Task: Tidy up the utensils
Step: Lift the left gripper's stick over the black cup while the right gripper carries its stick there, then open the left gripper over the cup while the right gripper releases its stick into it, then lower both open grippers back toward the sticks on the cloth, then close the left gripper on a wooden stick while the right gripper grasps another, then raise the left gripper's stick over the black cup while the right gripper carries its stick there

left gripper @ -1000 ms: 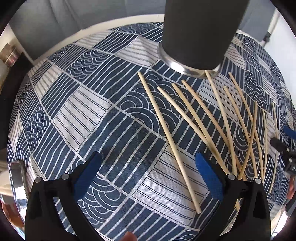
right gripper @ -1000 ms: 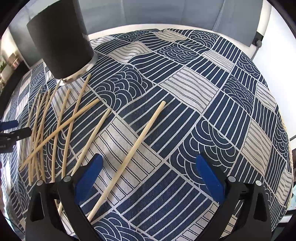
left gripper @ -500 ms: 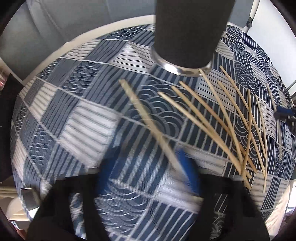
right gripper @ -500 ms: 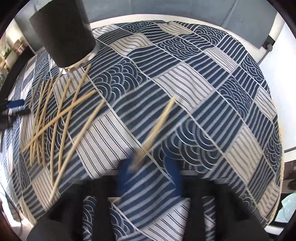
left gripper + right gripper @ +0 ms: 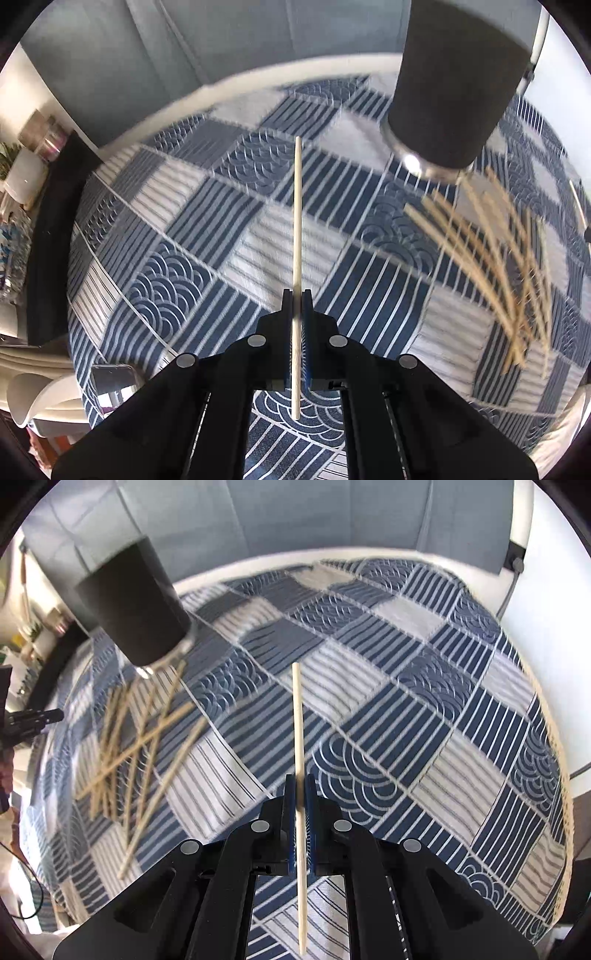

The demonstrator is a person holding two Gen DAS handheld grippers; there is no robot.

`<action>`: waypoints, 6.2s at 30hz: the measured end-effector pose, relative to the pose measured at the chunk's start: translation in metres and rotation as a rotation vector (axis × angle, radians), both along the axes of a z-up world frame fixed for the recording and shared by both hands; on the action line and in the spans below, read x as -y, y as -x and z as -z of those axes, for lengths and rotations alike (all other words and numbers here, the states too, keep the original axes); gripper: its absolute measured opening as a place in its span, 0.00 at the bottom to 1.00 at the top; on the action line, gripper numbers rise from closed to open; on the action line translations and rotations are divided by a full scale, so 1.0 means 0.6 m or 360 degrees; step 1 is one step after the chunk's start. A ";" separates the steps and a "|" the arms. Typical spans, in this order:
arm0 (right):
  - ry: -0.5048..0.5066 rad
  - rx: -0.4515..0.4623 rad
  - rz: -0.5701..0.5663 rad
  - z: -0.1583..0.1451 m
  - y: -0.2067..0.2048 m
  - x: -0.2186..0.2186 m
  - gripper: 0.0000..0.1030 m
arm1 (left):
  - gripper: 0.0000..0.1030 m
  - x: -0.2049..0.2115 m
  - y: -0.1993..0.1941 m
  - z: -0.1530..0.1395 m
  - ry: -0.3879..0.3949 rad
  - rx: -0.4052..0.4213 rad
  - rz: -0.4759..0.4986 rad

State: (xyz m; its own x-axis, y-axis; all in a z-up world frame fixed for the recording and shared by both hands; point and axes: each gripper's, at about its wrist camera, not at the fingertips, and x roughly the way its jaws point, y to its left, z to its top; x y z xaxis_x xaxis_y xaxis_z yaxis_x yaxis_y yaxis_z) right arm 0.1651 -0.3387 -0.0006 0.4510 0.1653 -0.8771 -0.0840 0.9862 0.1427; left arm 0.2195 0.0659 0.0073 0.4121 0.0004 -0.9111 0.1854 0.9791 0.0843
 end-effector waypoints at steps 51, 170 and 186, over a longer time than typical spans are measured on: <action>-0.0876 0.1660 -0.0140 -0.245 -0.179 -0.188 0.05 | 0.05 0.127 -0.111 -0.207 0.1031 0.1429 0.0376; -0.0214 0.0777 -0.0164 -0.148 -0.181 -0.139 0.03 | 0.04 0.010 -0.083 -0.157 0.0598 0.0870 -0.0168; -0.0537 0.0953 -0.0271 -0.191 -0.215 -0.234 0.03 | 0.04 0.130 -0.086 -0.216 0.1084 0.1477 0.0245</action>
